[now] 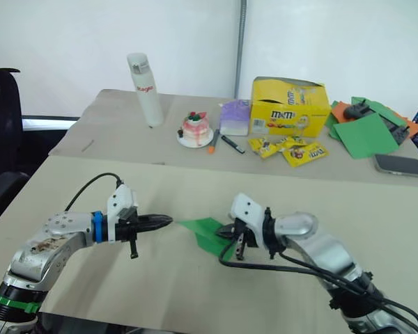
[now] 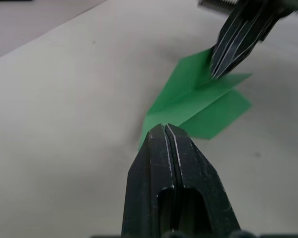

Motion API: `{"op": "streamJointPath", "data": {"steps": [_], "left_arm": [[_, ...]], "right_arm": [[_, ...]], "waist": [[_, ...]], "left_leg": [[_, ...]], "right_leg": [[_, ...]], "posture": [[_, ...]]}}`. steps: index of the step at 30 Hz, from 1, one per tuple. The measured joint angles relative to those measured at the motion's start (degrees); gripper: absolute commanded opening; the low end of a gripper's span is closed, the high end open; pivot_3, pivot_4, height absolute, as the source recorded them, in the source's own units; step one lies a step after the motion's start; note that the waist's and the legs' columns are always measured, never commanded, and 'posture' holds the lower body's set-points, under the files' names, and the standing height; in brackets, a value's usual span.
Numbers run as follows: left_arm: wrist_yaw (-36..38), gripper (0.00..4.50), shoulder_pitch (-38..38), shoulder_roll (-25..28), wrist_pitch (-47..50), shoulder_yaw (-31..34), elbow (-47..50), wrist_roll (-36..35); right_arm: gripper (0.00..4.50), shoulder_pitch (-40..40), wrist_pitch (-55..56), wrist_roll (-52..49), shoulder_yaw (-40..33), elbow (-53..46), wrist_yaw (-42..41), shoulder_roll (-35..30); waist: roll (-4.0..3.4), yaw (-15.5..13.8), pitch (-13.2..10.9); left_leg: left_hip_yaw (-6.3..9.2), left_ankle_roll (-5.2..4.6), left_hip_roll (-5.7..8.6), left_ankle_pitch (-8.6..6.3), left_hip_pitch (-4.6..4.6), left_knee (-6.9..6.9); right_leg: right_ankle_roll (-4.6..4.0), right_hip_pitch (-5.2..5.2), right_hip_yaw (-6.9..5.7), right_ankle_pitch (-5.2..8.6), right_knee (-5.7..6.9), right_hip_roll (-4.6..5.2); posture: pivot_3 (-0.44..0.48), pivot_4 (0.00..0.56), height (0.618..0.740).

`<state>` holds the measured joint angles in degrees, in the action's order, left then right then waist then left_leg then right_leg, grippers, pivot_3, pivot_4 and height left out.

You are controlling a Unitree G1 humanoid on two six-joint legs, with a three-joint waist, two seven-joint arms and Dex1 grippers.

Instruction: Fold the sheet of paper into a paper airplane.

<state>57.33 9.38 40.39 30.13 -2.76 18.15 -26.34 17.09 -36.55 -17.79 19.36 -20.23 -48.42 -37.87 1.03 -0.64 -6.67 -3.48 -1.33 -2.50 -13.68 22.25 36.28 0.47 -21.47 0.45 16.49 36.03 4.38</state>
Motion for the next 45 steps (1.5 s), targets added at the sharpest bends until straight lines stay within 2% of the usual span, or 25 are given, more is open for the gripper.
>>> {"op": "streamJointPath", "data": {"steps": [5,11,18,23,27,30,34,38,41,45], "left_arm": [[-0.3,0.0,-0.4,0.7,0.4,0.1,1.0,-0.1],[-0.3,0.0,-0.3,0.7,1.1,-0.8,2.0,-0.5],[-0.3,0.0,-0.4,2.0,0.9,-1.1,1.9,0.8],[-0.6,0.0,-0.8,2.0,0.7,-1.1,1.6,1.7],[-0.6,0.0,-0.8,2.0,0.5,-1.2,1.5,2.0],[-0.6,0.0,-0.7,2.0,0.3,-1.5,1.3,2.6],[-0.2,0.0,0.6,1.8,-0.4,-2.8,0.0,3.5],[0.8,0.0,2.6,1.5,-1.7,-3.1,-2.7,3.7],[1.8,0.0,4.7,0.2,-3.7,-3.5,-5.5,4.1],[2.7,0.0,6.6,-1.5,-5.4,-5.2,-7.7,5.0]], "right_arm": [[0.01,0.6,-0.7,-1.0,-2.9,1.3,0.6,1.1],[0.01,2.4,-4.4,-3.8,-4.3,-3.3,-0.5,0.5],[2.28,3.6,-9.8,-1.1,-0.5,-4.8,2.7,0.5],[2.28,4.0,-10.1,1.2,1.7,-4.8,4.8,2.3],[1.12,3.9,-10.1,3.1,3.3,-2.9,6.4,4.3],[0.01,3.7,-9.9,4.3,3.6,-1.1,7.2,4.8],[0.01,3.6,-9.9,4.1,2.9,-0.9,7.4,5.3],[0.01,1.5,-10.2,1.9,-4.1,-1.2,8.0,4.8],[0.01,-1.5,-10.4,-0.4,-14.0,0.5,8.2,2.0],[0.01,-3.1,-9.4,-2.0,-28.5,9.9,9.4,-2.3]], "waist": [[0.0,0.1,0.0],[0.0,0.1,0.0],[0.0,0.1,0.0],[0.0,0.1,0.0],[0.0,0.1,0.0],[0.0,0.1,0.0],[0.0,0.1,0.0],[0.0,-0.1,0.0],[0.0,-0.3,0.0],[-0.02,-0.1,0.0]], "left_leg": [[-0.1,0.0,0.0,0.0,-0.03,0.0],[-0.1,0.0,-0.02,0.0,-0.03,-0.02],[-0.11,0.0,-0.01,0.0,-0.03,-0.01],[-0.14,0.0,-0.01,0.0,0.02,-0.01],[-0.15,0.0,-0.01,0.0,0.01,0.0],[-0.17,0.0,-0.01,0.0,0.01,0.01],[-0.18,0.0,-0.03,0.0,0.01,0.01],[-0.18,0.0,-0.01,0.0,0.03,0.02],[-0.2,0.0,0.02,0.0,0.04,0.07],[-0.27,-0.01,0.06,0.0,-0.01,0.07]], "right_leg": [[0.06,-0.04,-0.04,-0.03,0.04,-0.18],[0.06,-0.05,-0.02,-0.02,0.04,-0.28],[0.05,-0.1,-0.01,-0.02,0.07,-0.29],[0.06,-0.17,0.01,-0.03,0.08,-0.32],[0.06,-0.17,0.01,-0.03,0.1,-0.34],[0.06,-0.17,0.01,-0.03,0.1,-0.34],[0.05,-0.19,0.03,-0.03,0.13,-0.42],[0.06,-0.19,0.02,-0.03,0.13,-0.41],[0.12,-0.13,0.02,-0.06,0.07,-0.38],[0.16,-0.08,0.11,-0.09,0.05,-0.39]], "posture": [[0.0,0.15,0.722],[0.0,0.15,0.722],[0.0,0.15,0.722],[0.0,0.15,0.722],[0.0,0.15,0.722],[0.0,0.15,0.722],[0.0,0.15,0.722],[0.0,0.15,0.722],[0.0,0.15,0.722],[0.0,0.15,0.722]]}}
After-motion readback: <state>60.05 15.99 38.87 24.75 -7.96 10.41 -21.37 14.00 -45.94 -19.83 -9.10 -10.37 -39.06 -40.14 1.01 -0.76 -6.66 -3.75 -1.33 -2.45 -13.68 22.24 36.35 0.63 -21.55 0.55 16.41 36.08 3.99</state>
